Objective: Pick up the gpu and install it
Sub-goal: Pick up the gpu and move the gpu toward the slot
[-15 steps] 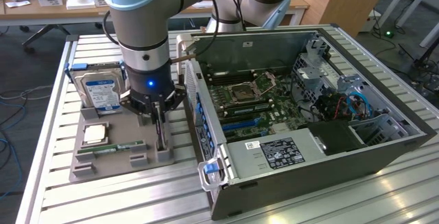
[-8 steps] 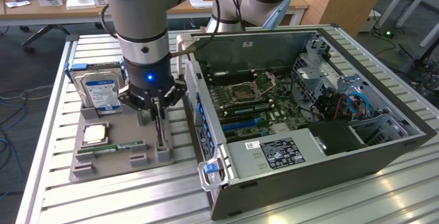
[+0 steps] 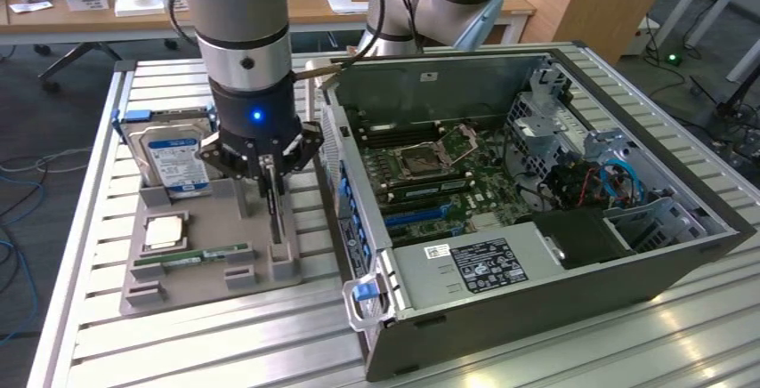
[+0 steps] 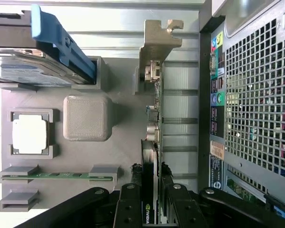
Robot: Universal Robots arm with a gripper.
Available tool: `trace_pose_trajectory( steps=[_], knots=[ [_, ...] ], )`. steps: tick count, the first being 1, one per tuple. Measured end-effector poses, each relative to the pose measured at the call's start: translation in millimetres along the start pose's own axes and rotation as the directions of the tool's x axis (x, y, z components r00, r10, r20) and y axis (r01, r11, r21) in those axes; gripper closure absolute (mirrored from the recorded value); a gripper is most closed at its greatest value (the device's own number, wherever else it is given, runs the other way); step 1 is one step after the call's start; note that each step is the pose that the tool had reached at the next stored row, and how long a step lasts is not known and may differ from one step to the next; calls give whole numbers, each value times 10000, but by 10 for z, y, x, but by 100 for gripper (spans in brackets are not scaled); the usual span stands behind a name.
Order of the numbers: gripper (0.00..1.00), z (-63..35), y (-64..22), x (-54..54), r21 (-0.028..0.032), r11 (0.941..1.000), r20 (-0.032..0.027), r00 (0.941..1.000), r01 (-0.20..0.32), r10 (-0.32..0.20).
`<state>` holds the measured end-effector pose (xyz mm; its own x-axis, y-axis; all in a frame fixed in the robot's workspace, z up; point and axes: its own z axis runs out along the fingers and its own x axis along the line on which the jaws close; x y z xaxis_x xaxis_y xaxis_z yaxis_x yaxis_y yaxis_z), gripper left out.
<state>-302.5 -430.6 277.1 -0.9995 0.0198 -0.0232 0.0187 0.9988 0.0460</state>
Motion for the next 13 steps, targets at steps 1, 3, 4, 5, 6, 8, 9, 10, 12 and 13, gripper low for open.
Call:
trace_pose_trajectory(
  steps=[1, 3, 4, 5, 6, 8, 9, 10, 12, 13],
  knots=[
    [74, -34, 2, -1, 0, 10000, 0, 10000, 0, 0],
    [74, -101, 5, -2, 0, 10000, 0, 10000, 0, 0],
    [74, -134, 7, -3, 0, 10000, 1, 10000, 0, 0],
    [74, -165, 8, -4, -1, 10000, 1, 10000, -1, 1],
    [74, -191, 10, -5, 0, 10000, 0, 10000, -1, 1],
    [74, -233, 12, -7, 0, 10000, 0, 10000, -1, 1],
    [74, -254, 14, -8, -1, 10000, 1, 10000, -1, 1],
    [74, -275, 15, -10, 0, 10000, 0, 10000, -1, 1],
    [74, -332, 18, -13, 0, 10000, 0, 10000, -1, 1],
    [74, -360, 20, -14, 0, 10000, 0, 10000, -2, 2]
  ],
)
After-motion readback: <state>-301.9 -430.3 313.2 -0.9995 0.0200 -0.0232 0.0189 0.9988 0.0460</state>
